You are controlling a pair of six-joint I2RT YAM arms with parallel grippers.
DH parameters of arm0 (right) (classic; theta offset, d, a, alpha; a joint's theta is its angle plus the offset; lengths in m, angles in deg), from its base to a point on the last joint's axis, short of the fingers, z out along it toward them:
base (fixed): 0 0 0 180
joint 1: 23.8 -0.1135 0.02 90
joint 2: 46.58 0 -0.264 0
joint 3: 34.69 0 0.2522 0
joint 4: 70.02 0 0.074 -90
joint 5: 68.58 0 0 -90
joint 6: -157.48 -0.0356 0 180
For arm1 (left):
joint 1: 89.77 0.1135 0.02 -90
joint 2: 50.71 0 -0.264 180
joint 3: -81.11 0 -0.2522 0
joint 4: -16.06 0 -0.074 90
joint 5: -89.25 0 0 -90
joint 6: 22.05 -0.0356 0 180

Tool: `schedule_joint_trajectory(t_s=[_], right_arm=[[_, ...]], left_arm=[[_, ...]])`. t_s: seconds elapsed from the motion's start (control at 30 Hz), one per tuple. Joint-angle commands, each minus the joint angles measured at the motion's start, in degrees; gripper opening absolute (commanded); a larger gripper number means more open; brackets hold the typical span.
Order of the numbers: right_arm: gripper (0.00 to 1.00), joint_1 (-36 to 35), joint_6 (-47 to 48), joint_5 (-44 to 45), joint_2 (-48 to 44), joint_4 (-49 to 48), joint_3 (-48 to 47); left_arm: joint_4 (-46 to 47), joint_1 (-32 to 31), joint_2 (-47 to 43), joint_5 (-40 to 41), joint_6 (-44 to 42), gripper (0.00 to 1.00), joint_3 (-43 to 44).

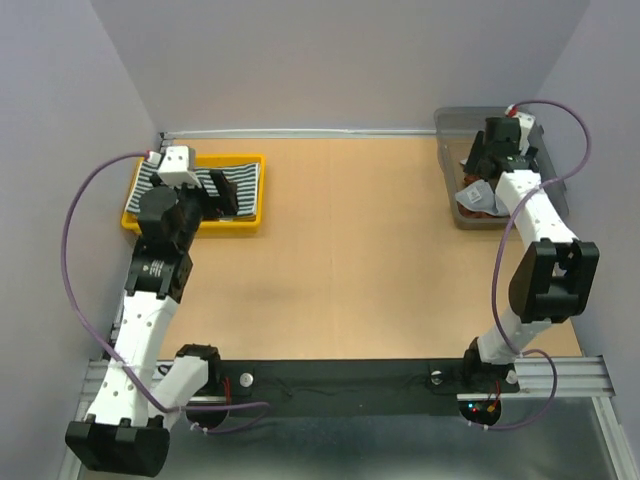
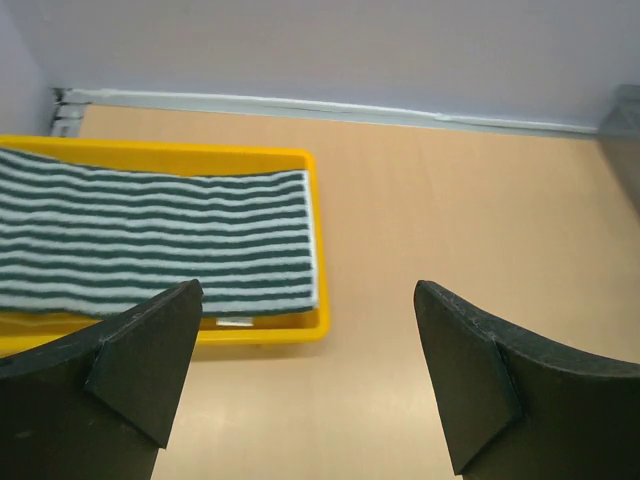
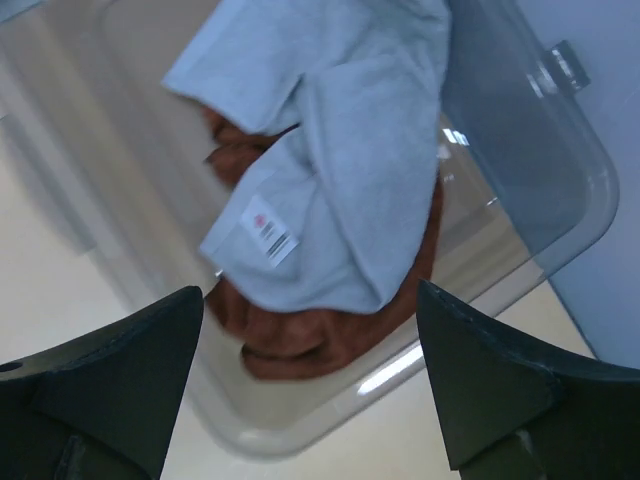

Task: Fold and stack the towels
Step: Grab crumpled towel

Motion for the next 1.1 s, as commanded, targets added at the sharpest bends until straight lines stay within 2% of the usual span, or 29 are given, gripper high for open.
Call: schedule_joint_trajectory(t_s=[0.0,0.07,0.17,0.23,0.27,0.3,0.37,0.43,0.5,0.57,0.6,0.73,0.77,1.07], right_arm=[[0.89,6.0,3.3,-3.7,7.2,-5.6,-5.0],[0.85,8.1,3.5,-5.3,10.4,-6.2,-6.6],[0.75,10.1,3.7,-5.7,17.0,-8.1,-8.7],[0.74,10.9,3.6,-6.1,19.2,-8.9,-9.3],[0.63,11.6,3.8,-6.7,19.9,-9.3,-9.8],[0.58,11.8,3.9,-8.4,21.3,-10.4,-9.9],[0.51,12.0,4.2,-8.9,22.3,-11.3,-10.1],[0.51,12.0,4.1,-9.6,23.1,-11.6,-10.3],[0.35,12.0,4.0,-9.2,22.9,-12.0,-10.6],[0.15,12.0,4.6,-8.3,21.6,-12.1,-10.9],[0.12,12.0,4.7,-7.9,21.1,-12.2,-11.4],[0.11,12.0,5.9,-7.3,17.6,-12.2,-12.2],[0.05,12.0,6.0,-7.5,15.7,-12.2,-12.1],[0.06,11.7,6.9,-15.9,9.1,-12.1,-18.8]], left_arm=[[8.9,-4.9,-2.6,1.8,-0.1,0.99,-6.4],[9.0,-5.6,-2.4,4.9,-0.3,0.99,-8.1],[10.1,-6.0,-1.4,4.5,0.0,0.99,-11.2],[9.6,-5.9,0.3,3.9,0.0,0.99,-10.7],[9.7,-6.0,0.8,1.7,0.1,0.99,-10.4],[9.7,-5.9,1.7,1.3,0.3,0.99,-10.3],[9.7,-5.9,2.6,0.4,0.2,0.99,-10.2],[9.7,-6.0,3.1,0.4,0.3,0.99,-10.2],[9.5,-6.0,3.5,0.3,0.1,0.99,-10.1],[9.6,-6.0,4.1,0.0,0.1,0.98,-10.0],[9.6,-6.0,4.3,-0.3,0.2,0.98,-10.0],[9.7,-6.0,4.8,-1.4,0.4,0.98,-10.1],[9.7,-6.0,4.8,-1.5,0.3,0.98,-10.1],[9.7,-6.0,5.1,-1.7,0.5,0.98,-10.2]])
